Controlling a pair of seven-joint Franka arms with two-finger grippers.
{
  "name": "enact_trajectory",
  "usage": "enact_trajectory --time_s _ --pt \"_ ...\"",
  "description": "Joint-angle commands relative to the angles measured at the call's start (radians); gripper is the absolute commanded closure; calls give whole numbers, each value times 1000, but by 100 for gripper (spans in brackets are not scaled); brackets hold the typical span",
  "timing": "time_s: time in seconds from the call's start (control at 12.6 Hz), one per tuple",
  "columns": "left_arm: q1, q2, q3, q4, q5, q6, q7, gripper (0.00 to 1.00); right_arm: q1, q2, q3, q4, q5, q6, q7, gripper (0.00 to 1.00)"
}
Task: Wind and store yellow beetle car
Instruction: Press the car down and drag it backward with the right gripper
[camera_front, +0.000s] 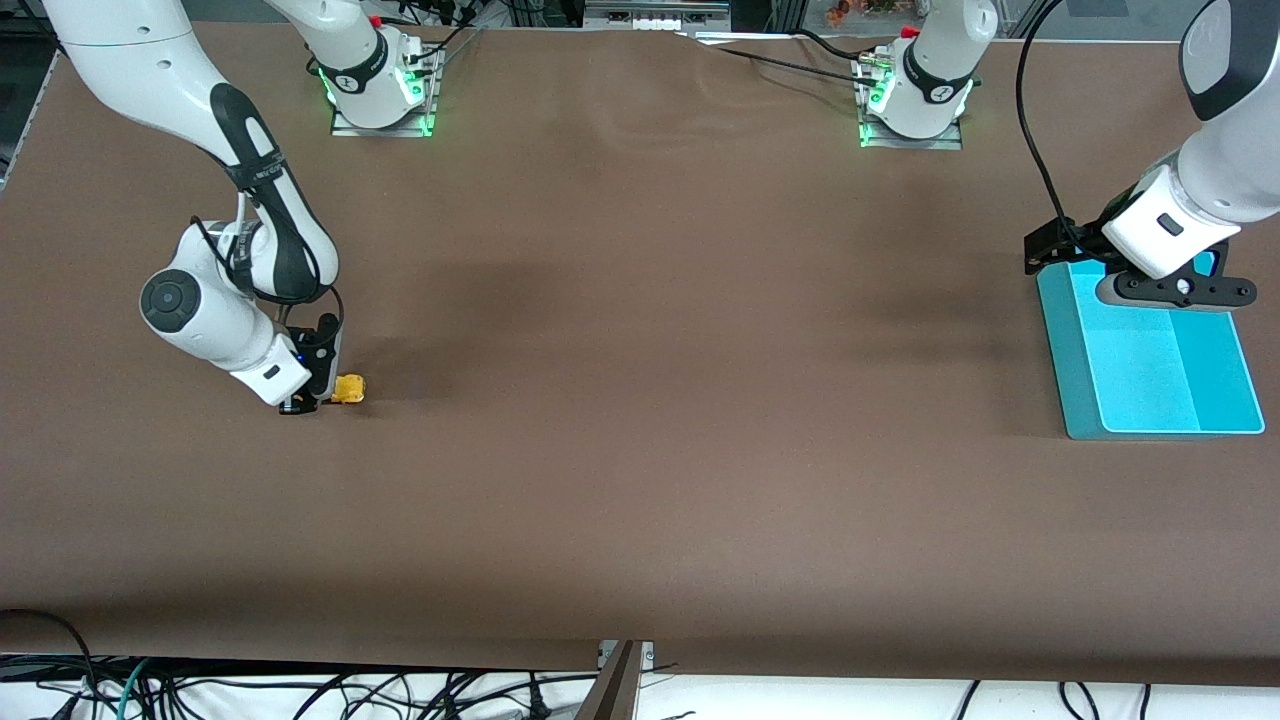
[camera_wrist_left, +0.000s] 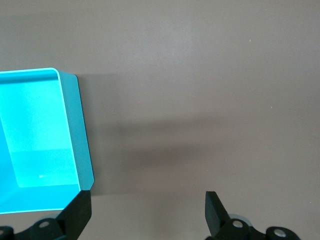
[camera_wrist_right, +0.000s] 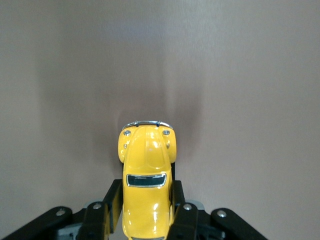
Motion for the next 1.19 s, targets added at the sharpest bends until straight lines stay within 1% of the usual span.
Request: enact_trajectory --time_s 0.0,0.56,1.11 --pt "11 -25 -1 -26 -29 17 28 0 -34 2 6 -12 13 -3 -28 66" --pt "8 -28 2 -40 -28 32 27 0 -114 3 8 -9 13 -2 -136 66" --pt "8 -30 2 -42 -28 31 28 0 -174 6 8 -7 13 -2 -198 66"
